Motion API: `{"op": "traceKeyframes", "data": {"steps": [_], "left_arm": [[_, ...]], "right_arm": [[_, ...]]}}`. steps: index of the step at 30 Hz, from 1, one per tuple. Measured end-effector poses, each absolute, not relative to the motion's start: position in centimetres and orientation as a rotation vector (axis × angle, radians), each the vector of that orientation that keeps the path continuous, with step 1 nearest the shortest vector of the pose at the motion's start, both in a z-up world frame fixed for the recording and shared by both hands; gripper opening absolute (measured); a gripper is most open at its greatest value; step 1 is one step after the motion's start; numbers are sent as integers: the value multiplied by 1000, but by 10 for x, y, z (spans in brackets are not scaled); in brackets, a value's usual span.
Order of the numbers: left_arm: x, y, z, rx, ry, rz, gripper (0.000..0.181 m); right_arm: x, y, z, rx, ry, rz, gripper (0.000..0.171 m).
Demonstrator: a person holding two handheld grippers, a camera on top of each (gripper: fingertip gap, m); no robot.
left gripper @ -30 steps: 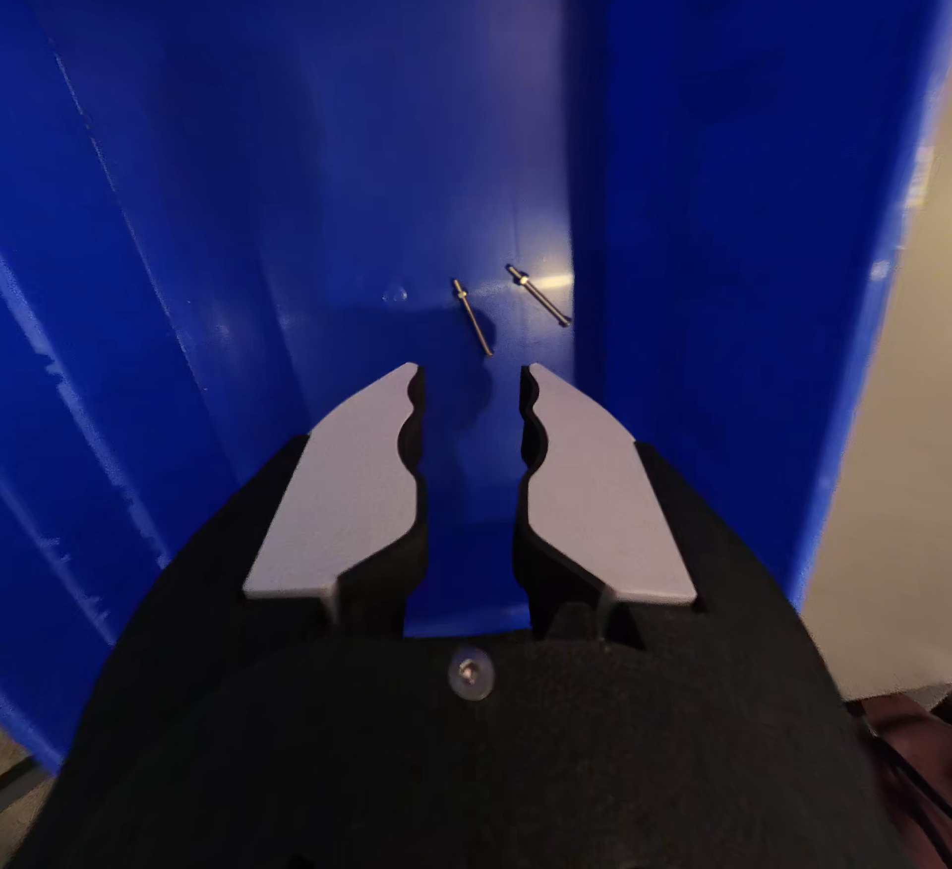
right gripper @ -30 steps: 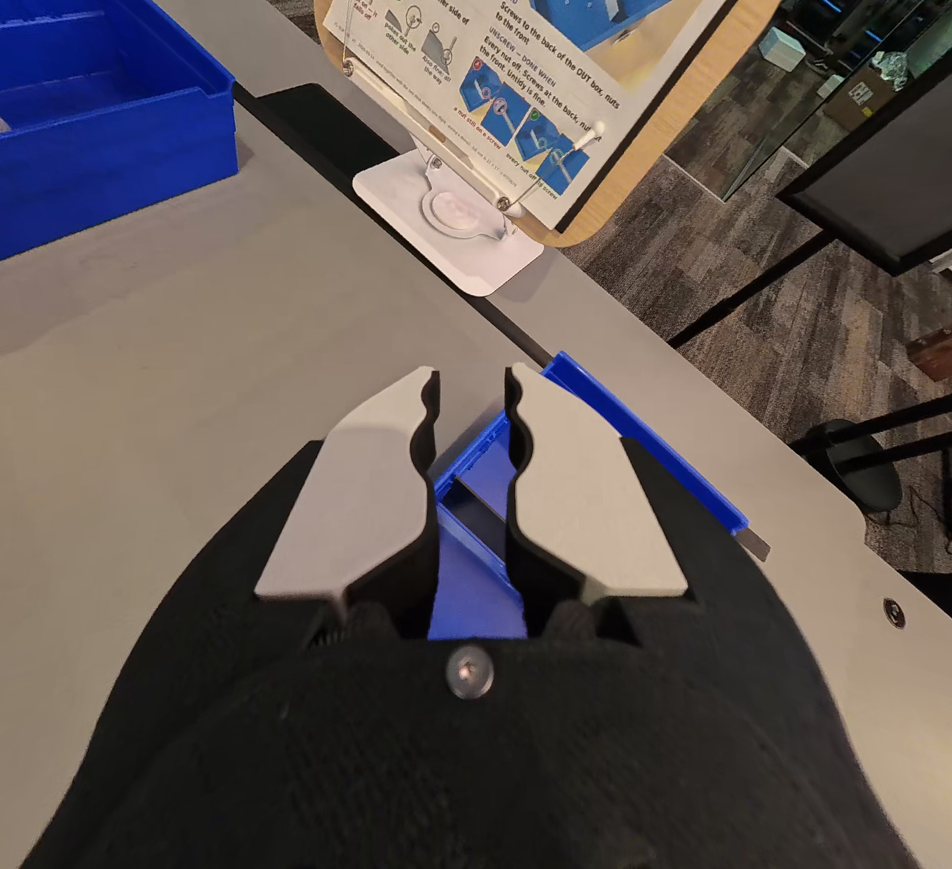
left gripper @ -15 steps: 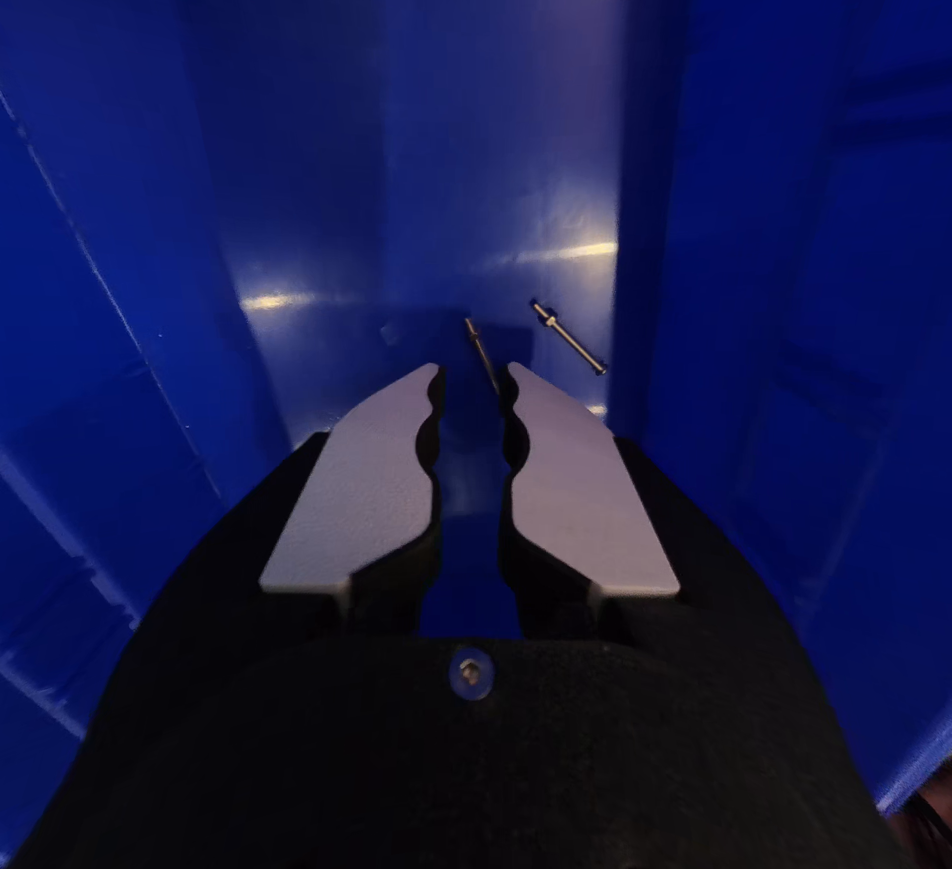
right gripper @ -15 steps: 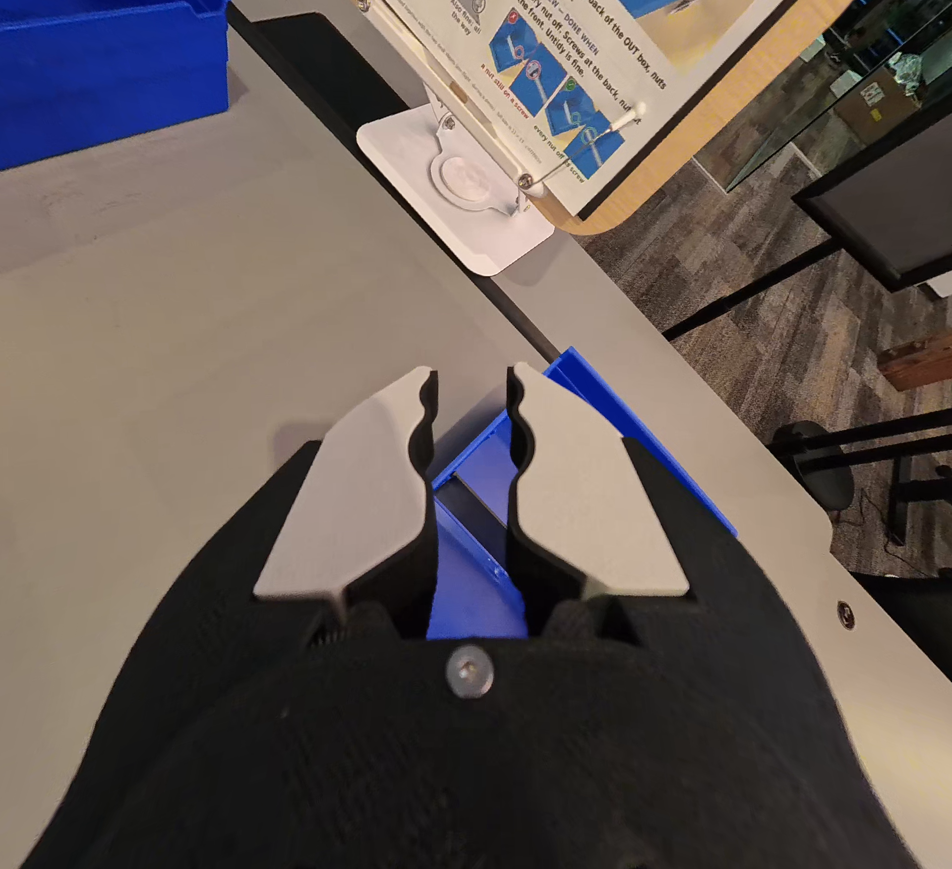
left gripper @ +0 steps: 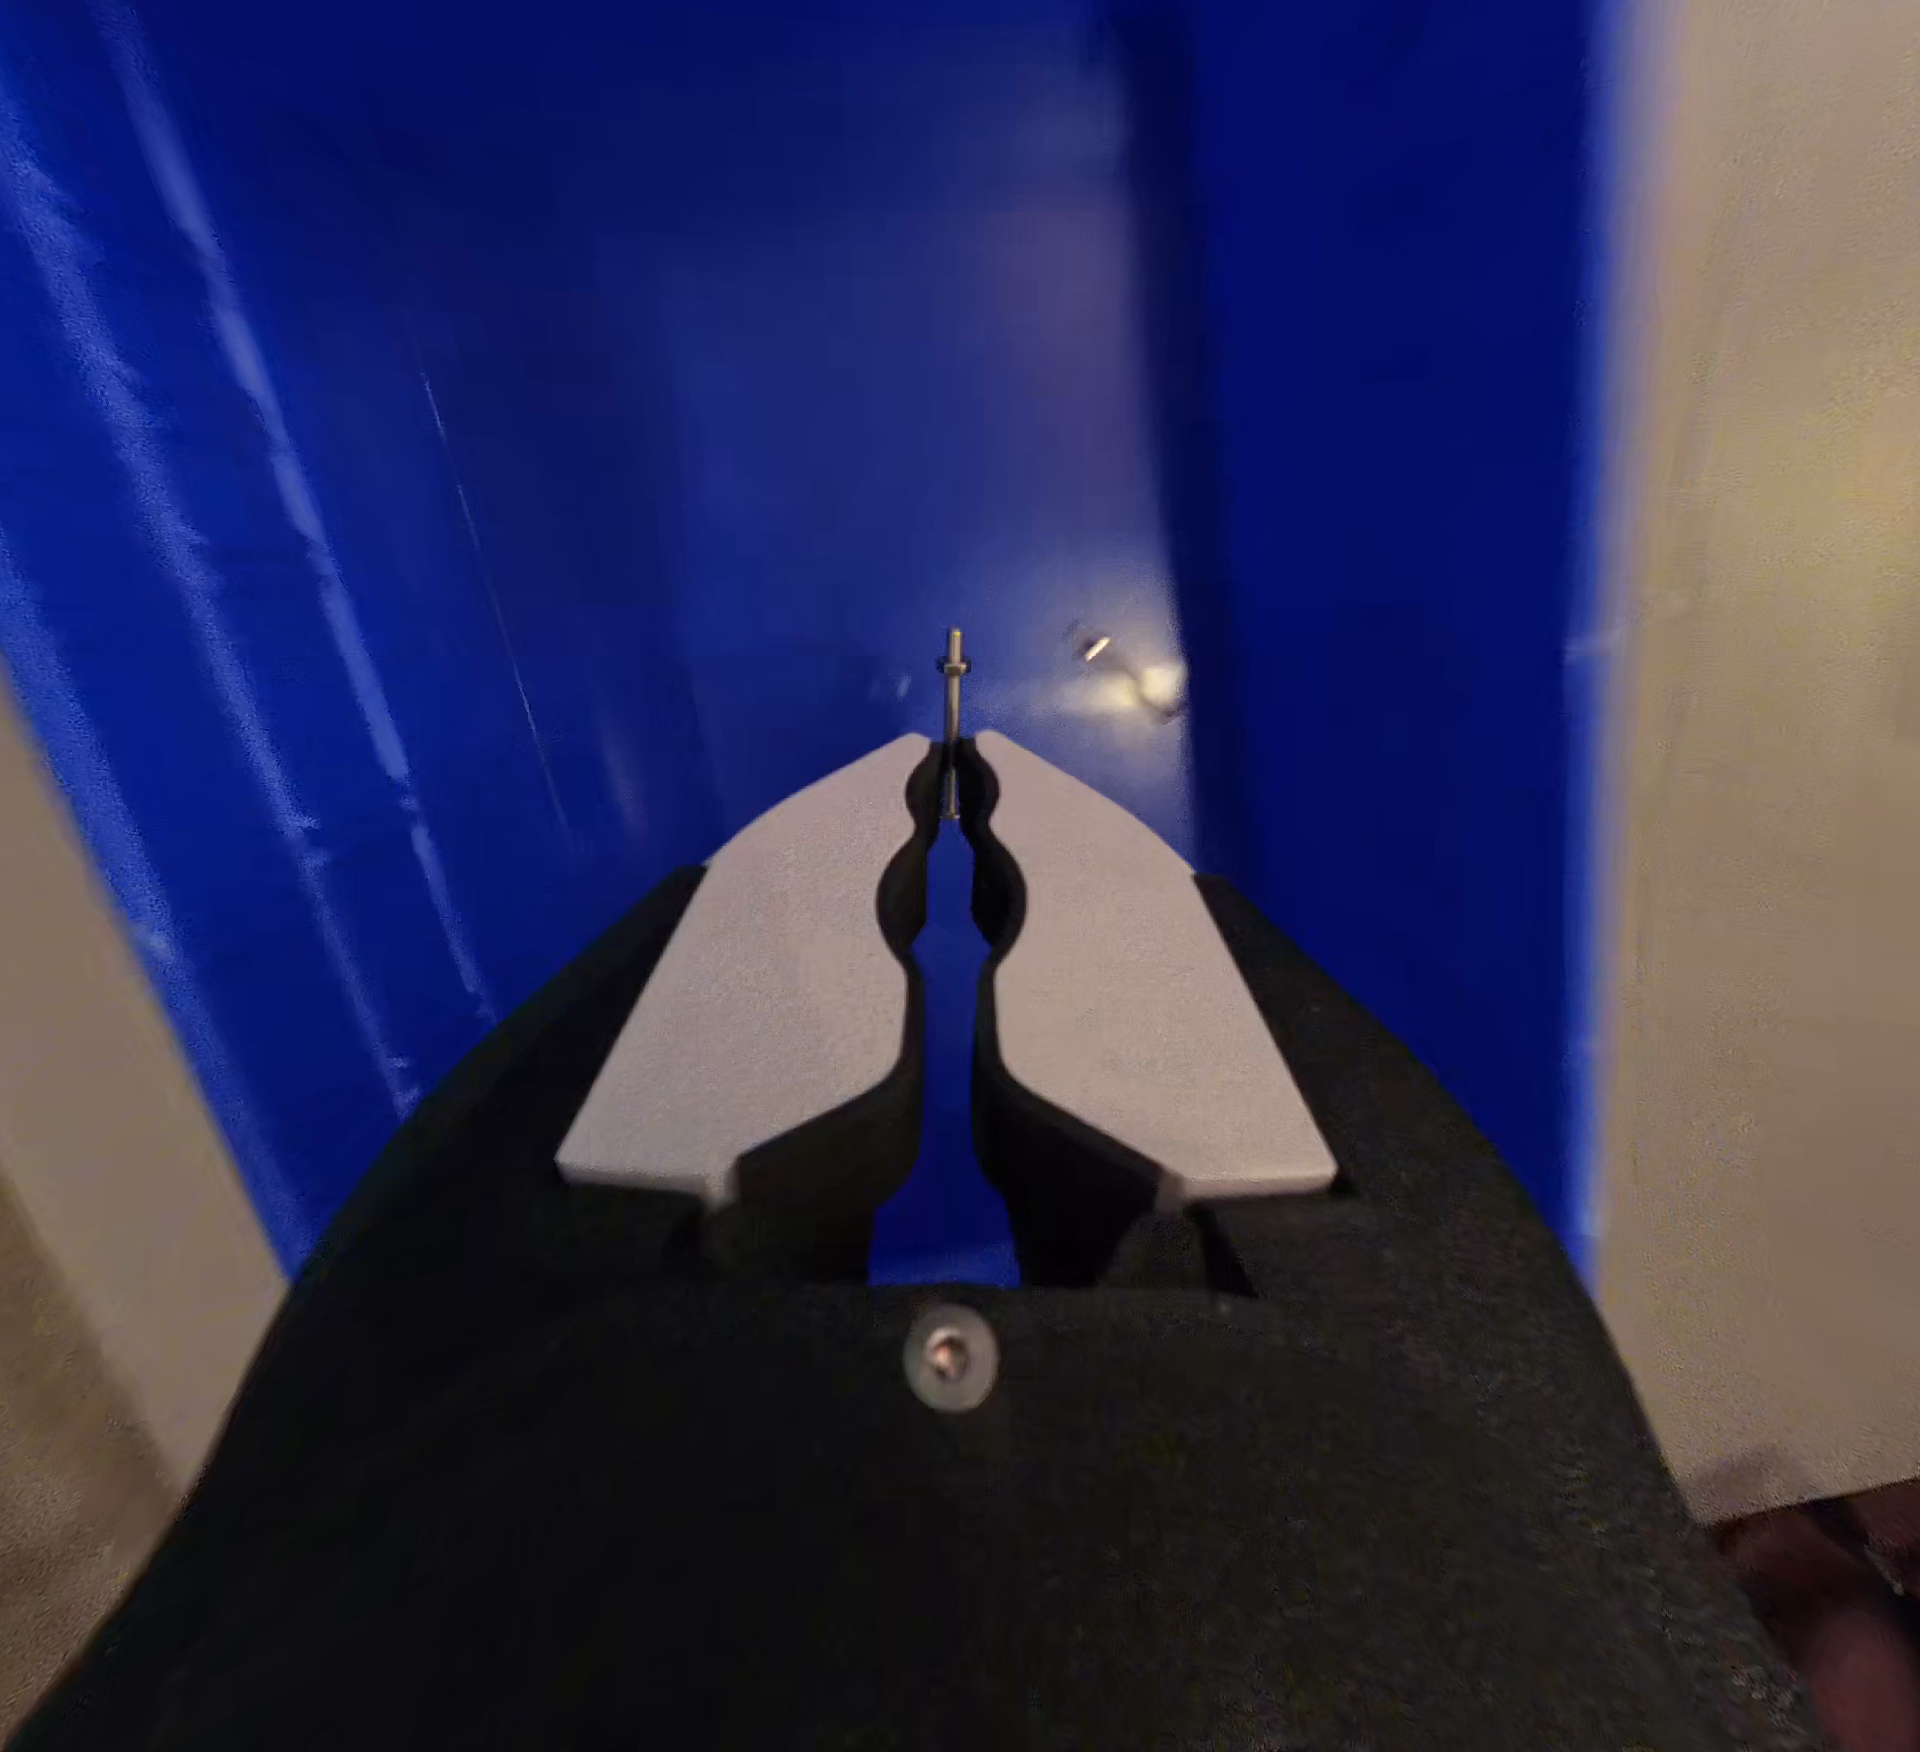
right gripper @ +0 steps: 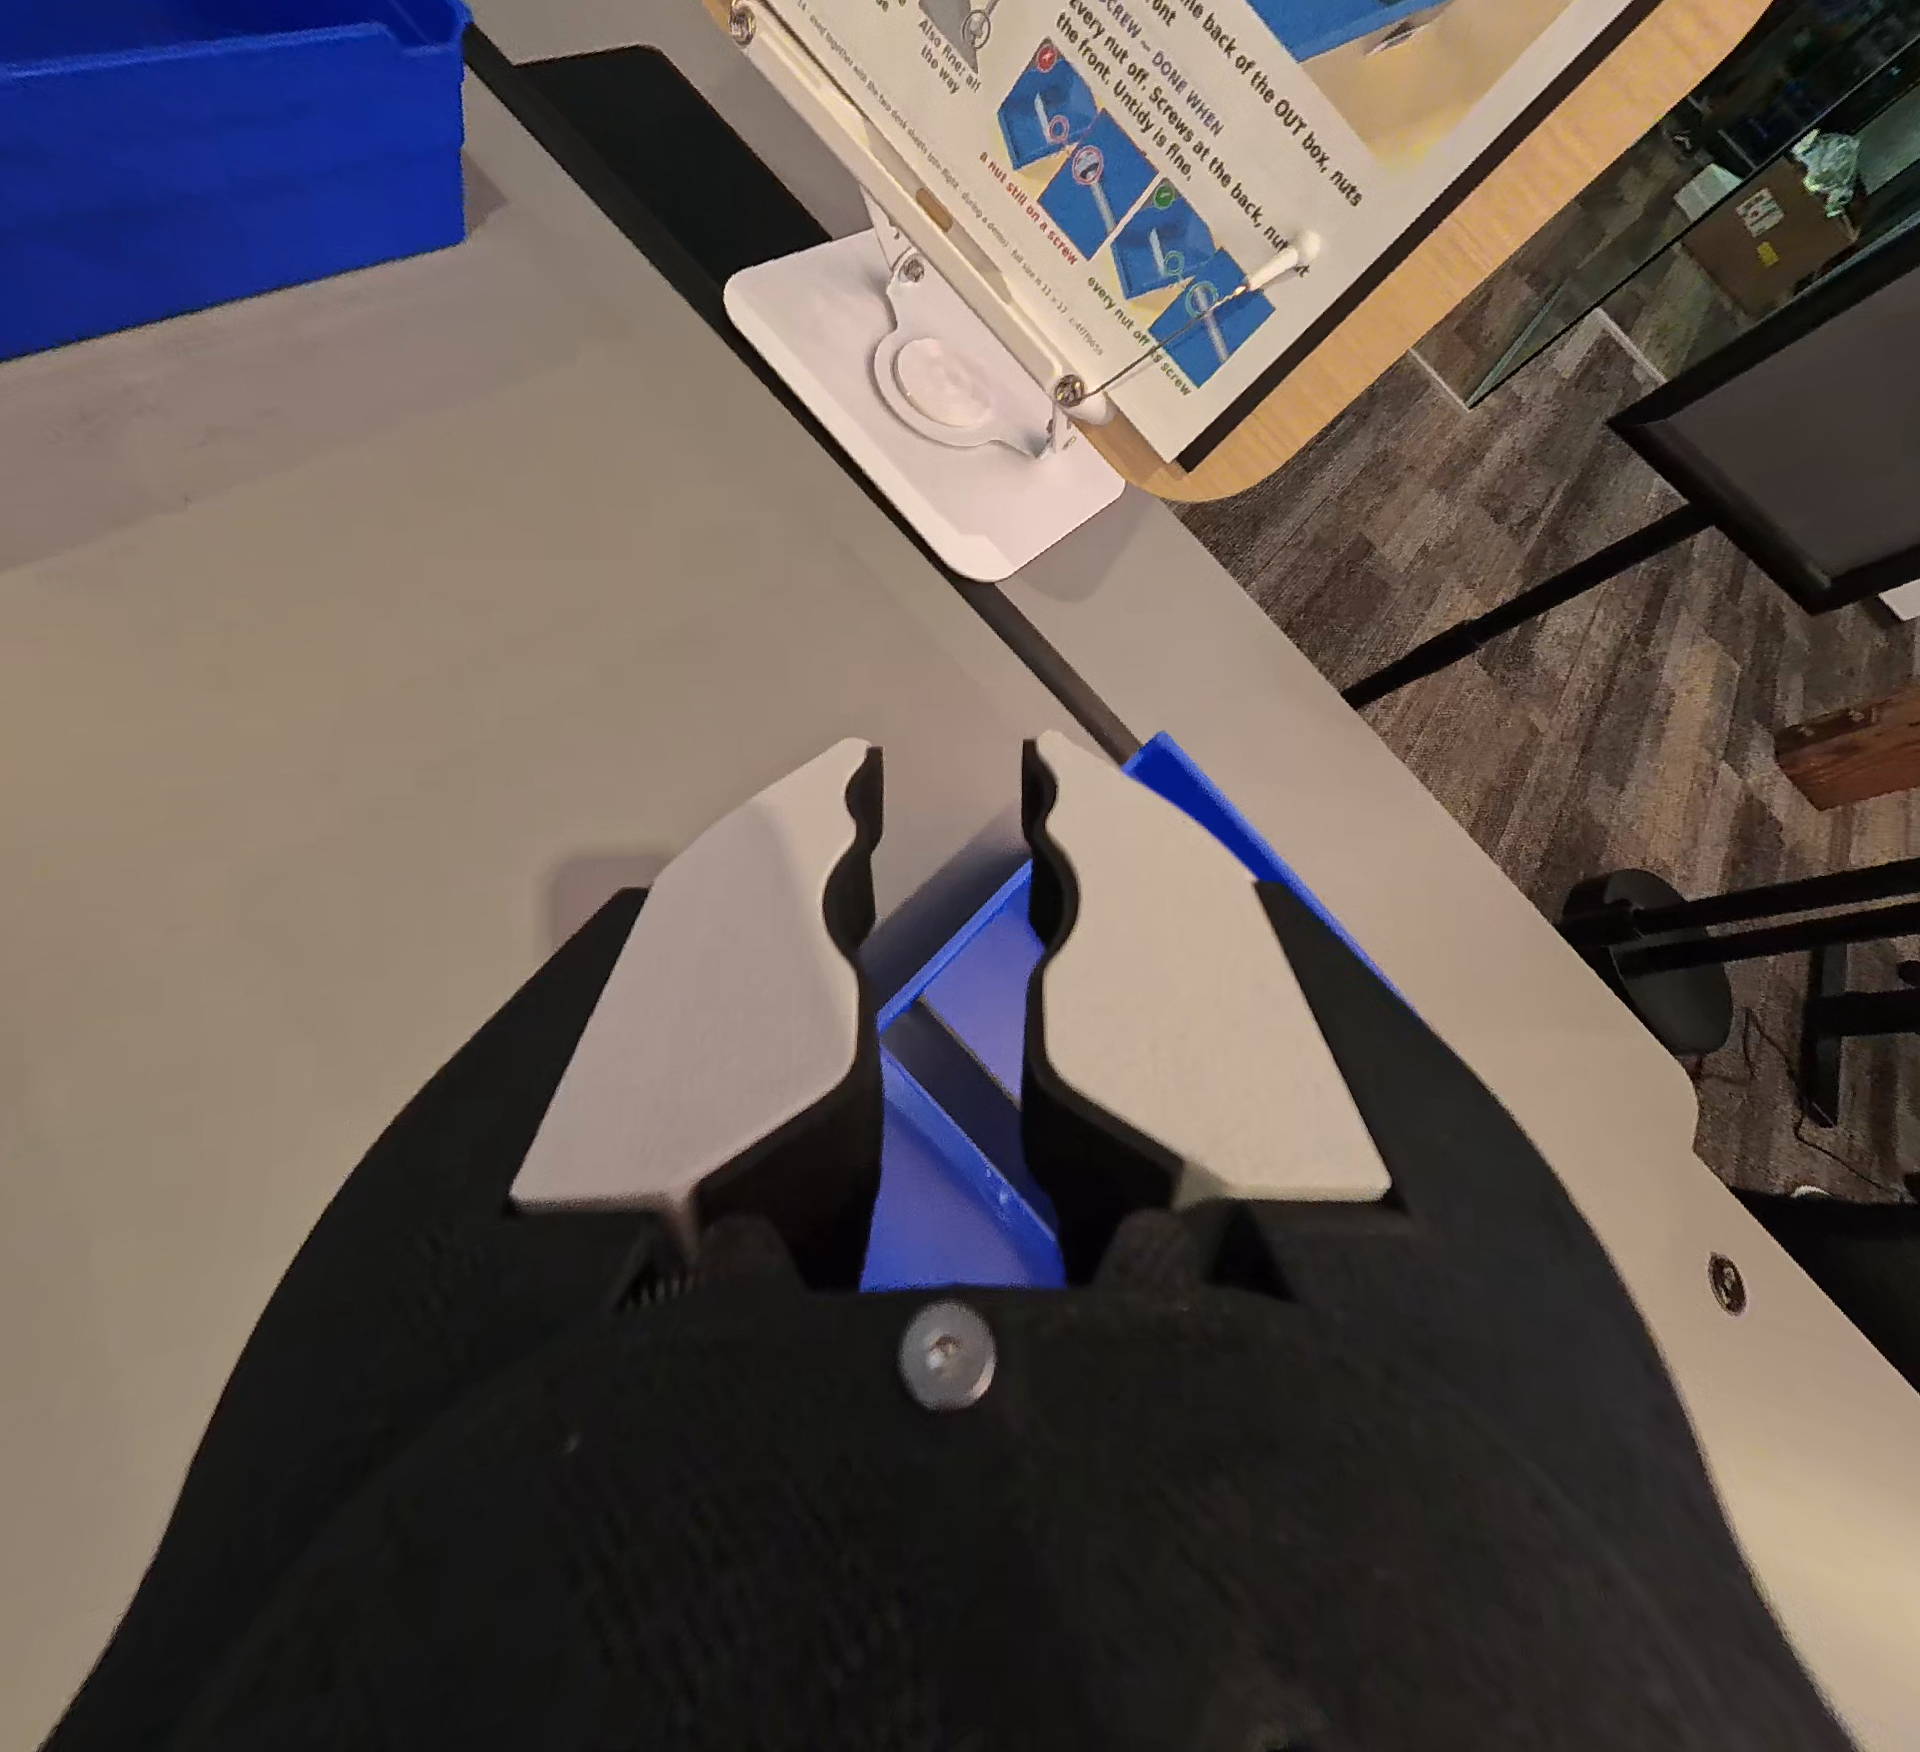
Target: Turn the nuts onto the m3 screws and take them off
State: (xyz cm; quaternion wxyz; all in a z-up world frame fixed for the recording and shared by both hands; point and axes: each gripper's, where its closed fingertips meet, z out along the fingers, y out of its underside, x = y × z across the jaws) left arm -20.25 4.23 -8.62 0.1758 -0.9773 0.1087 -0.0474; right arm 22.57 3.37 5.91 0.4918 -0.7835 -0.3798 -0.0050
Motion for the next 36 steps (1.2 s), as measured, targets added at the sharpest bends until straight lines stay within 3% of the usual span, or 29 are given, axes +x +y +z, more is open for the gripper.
{"op": "traceKeyframes", "data": {"steps": [4,9,14,19,27,32,36], "left_arm": [[-123,39,30,-2179,491,-645,3],[4,-38,119,-1595,892,-1123,2],[67,-81,115,-1471,1068,-1218,2],[79,-85,110,-1446,1098,-1207,2],[84,-85,105,-1444,1103,-1234,2],[88,-83,99,-1463,1111,-1199,2],[89,-85,100,-1464,1102,-1254,2]], "right_arm": [[193,33,77,-1729,-935,144,26],[107,-37,123,-1312,-1024,929,26],[91,-68,143,-1188,-982,1327,26],[85,-79,144,-1169,-982,1481,25],[72,-73,128,-1225,-988,1502,23],[71,-76,124,-1221,-1008,1560,3],[72,-76,124,-1222,-1018,1539,3]]}}
